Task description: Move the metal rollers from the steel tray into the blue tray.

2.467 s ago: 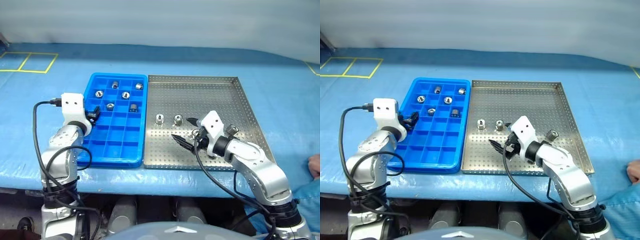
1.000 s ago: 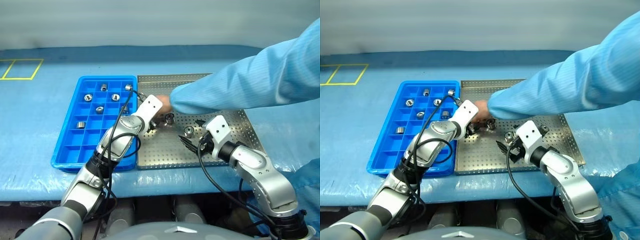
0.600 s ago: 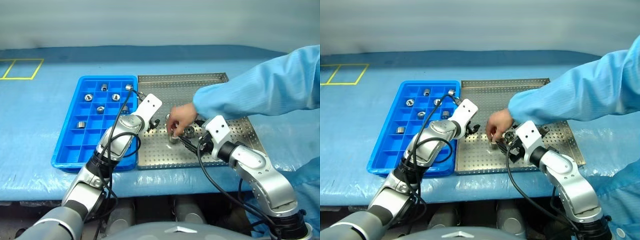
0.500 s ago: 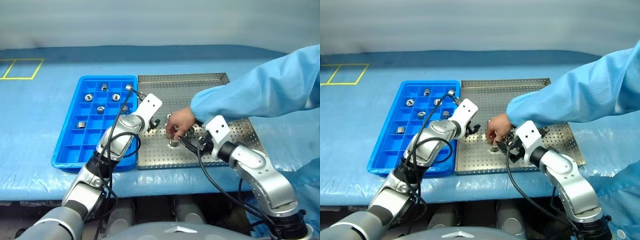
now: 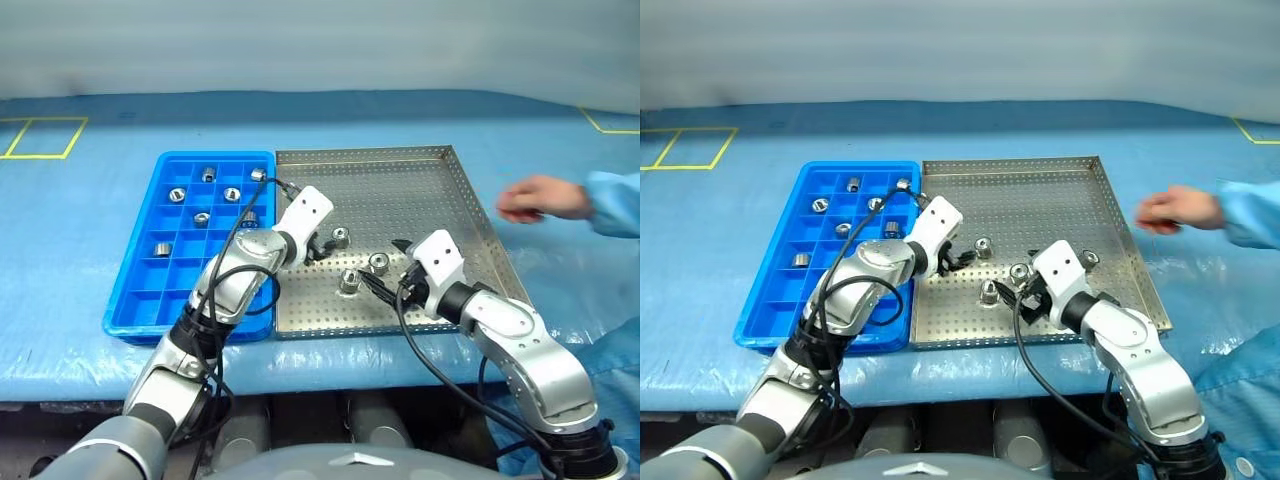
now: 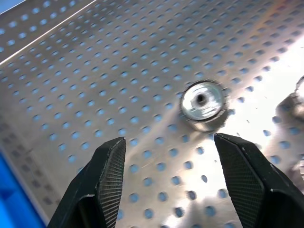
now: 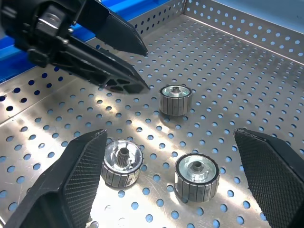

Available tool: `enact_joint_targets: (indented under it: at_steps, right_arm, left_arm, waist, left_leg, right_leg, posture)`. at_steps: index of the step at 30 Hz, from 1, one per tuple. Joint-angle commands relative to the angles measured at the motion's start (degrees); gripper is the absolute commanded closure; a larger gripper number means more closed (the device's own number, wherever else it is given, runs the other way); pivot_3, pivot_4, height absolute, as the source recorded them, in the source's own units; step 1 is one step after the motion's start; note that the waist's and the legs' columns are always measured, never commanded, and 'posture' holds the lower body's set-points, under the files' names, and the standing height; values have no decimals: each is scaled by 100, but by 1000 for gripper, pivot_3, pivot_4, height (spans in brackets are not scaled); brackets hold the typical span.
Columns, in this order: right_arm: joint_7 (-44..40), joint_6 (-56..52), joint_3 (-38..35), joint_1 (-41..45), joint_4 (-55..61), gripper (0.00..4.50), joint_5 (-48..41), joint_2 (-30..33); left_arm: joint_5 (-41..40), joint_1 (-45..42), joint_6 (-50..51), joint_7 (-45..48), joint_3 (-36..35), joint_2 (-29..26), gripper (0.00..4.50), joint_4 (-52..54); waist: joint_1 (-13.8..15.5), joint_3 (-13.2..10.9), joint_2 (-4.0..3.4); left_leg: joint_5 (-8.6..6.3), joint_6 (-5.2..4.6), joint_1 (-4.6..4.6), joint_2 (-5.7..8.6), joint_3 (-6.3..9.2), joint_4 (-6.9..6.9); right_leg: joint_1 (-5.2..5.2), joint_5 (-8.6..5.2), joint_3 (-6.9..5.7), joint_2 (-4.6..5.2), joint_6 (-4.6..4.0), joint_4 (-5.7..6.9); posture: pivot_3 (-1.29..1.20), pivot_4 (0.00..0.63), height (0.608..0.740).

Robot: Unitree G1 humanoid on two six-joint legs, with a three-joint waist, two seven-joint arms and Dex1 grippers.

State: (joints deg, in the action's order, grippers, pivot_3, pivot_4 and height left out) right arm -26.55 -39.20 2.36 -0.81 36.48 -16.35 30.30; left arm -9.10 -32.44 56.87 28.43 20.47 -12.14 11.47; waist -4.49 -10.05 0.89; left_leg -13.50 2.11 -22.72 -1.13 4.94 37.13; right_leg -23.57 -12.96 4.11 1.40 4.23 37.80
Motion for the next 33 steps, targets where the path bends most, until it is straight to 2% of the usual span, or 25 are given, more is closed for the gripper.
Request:
enact_joint_targets:
  at_steps: [1,5,13,25,28,31,33]
  right_arm:
    - [-192,20,-299,-134,625,0,-276,142]
    - [-269,16,-288,-416,895,0,-384,198]
    - [49,111,-97,-738,1065,0,-260,-15]
    - [223,127,-93,-831,1150,0,-141,-61]
    - [239,143,-114,-785,1130,0,-110,-47]
    - [245,147,-114,-734,1095,0,-72,-60]
    - [247,152,-99,-702,1068,0,-51,-68]
  left_arm:
    - [-348,45,-284,724,205,-254,1284,274]
    - [-265,-66,-406,1193,585,-717,1284,112]
    - [-110,-249,-551,1425,849,-984,1284,-245]
    - [583,-418,-581,809,1204,-412,1284,-1051]
    - [642,-395,-573,764,1191,-368,1847,-1101]
    - [638,-377,-528,794,1166,-390,2770,-1041]
    - [632,-369,-511,807,1147,-420,2776,-1024]
  waist:
    - [-7,1,-1]
    - [-89,1,-2]
    - [-265,1,-2]
    - [-513,1,-2]
    - [-570,1,-2]
    - [-610,1,-2]
    - [-619,1,-2]
  left_leg:
    - [0,0,1,0,0,0]
    - [0,0,5,-1,-1,5]
    - [0,-1,3,-1,-7,7]
    - [-1,-2,3,0,-9,8]
    - [-1,-2,4,0,-9,6]
    - [0,-2,7,-1,-10,7]
    - [1,-4,11,-1,-10,7]
  right_leg:
    - [1,0,0,0,0,1]
    - [3,-1,2,-2,-1,5]
    - [1,-2,8,-1,-2,3]
    - [-1,-1,13,-2,1,4]
    - [-1,0,13,-2,2,4]
    - [0,0,15,-3,2,6]
    - [1,-2,16,-3,-1,10]
  posture:
    - [-131,150,740]
    - [-182,150,740]
    - [-245,150,740]
    - [-263,150,740]
    - [-260,150,740]
    - [-253,150,740]
    - [-252,150,740]
